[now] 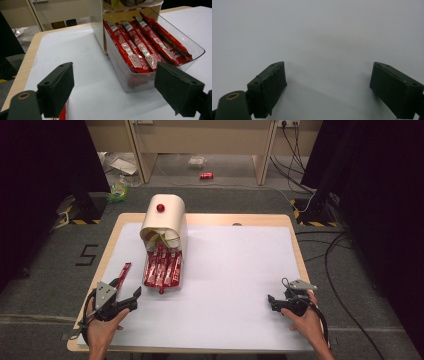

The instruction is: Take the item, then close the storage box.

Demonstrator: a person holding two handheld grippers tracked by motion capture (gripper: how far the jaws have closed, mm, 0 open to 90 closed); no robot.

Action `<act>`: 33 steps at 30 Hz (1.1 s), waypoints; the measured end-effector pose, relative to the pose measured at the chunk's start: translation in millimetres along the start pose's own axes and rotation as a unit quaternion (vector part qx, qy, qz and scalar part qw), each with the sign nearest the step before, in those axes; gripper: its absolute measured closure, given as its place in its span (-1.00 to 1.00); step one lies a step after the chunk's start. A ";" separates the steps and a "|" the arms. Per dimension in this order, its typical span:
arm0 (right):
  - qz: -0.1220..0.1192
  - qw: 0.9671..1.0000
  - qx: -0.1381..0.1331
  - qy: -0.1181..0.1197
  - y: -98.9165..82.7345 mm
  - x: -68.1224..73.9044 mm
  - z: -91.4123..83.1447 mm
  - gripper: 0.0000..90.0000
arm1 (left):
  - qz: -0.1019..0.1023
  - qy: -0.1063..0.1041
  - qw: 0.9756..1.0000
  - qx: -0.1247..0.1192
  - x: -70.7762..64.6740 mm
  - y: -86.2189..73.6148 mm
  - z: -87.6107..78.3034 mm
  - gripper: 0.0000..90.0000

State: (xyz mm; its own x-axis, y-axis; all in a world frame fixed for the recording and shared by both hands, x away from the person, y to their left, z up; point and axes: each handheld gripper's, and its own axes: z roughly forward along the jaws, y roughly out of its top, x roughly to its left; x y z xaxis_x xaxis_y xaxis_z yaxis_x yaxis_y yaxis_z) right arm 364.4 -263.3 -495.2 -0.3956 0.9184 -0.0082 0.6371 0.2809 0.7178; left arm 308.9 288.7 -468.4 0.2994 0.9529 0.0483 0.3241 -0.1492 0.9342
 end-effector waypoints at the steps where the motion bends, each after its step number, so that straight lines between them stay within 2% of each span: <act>1: 0.000 1.000 0.000 0.000 0.0 0.0 0.0 -0.69 | 0.000 -0.002 1.000 0.001 -0.4 -1.6 1.1 -0.65; 8: 0.000 1.000 0.000 0.000 0.0 0.0 0.0 -0.69 | 0.014 0.000 1.000 0.019 -4.5 -10.4 8.9 -0.65; 19: -0.001 1.000 0.000 0.000 0.1 -0.1 0.0 -0.69 | 0.001 -0.003 1.000 0.029 -4.7 -16.9 14.4 -0.66; 28: -0.002 1.000 0.000 -0.001 0.2 -0.1 0.1 -0.70 | 0.008 -0.003 0.999 0.041 -7.3 -21.3 23.7 -0.66; 33: -0.001 1.000 0.001 0.000 0.3 -0.1 0.2 -0.70 | 0.002 -0.004 0.999 0.044 -5.5 -21.6 24.9 -0.66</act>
State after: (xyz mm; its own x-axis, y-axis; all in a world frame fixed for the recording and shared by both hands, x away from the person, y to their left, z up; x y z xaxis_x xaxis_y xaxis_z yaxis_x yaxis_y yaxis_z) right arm 364.8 -263.2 -495.1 -0.3970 0.9178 -0.0099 0.6371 0.2834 0.7168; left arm 322.6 280.1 -497.6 0.3084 0.9500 0.0489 0.4002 -0.1762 0.8993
